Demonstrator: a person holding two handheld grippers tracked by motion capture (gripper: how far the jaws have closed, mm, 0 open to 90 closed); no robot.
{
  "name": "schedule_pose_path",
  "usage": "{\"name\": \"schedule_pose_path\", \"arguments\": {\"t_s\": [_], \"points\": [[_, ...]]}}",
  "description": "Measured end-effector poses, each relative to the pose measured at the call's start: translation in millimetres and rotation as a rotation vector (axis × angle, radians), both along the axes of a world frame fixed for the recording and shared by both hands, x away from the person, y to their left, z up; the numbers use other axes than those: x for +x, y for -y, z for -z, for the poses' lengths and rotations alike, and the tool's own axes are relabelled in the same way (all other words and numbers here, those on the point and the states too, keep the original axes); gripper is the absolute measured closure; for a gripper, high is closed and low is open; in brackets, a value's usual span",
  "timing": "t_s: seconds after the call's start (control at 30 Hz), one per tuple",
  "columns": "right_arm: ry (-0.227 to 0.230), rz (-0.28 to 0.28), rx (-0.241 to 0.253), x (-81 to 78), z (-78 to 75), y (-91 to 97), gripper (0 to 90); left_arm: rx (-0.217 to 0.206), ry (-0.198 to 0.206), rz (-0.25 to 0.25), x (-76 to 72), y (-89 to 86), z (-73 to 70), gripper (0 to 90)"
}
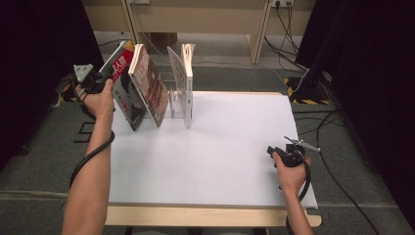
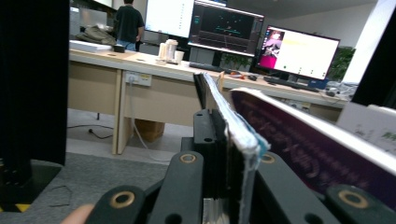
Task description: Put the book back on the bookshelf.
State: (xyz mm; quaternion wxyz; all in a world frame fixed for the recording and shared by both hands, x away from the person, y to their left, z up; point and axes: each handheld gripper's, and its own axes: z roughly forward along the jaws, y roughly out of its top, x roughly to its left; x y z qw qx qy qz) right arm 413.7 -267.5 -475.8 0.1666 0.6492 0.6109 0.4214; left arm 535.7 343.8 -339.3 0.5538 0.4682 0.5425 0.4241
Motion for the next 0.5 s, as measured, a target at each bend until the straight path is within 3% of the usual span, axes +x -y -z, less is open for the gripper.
{"name": "schedule_pose_path", "arguments": {"t_s": [0.17, 0.5], "points": [[-0.003, -0.005, -0.003, 0.4, 0.3, -2.2, 62.9, 0.012, -0.002, -0.021, -5.0, -6.5, 4.2, 85.7], [-0.004, -0.007, -0.005, 0.5, 0.8, -2.5, 62.7, 0.024, -0.018, -0.010, -5.0, -8.7, 1.5, 82.7]]}}
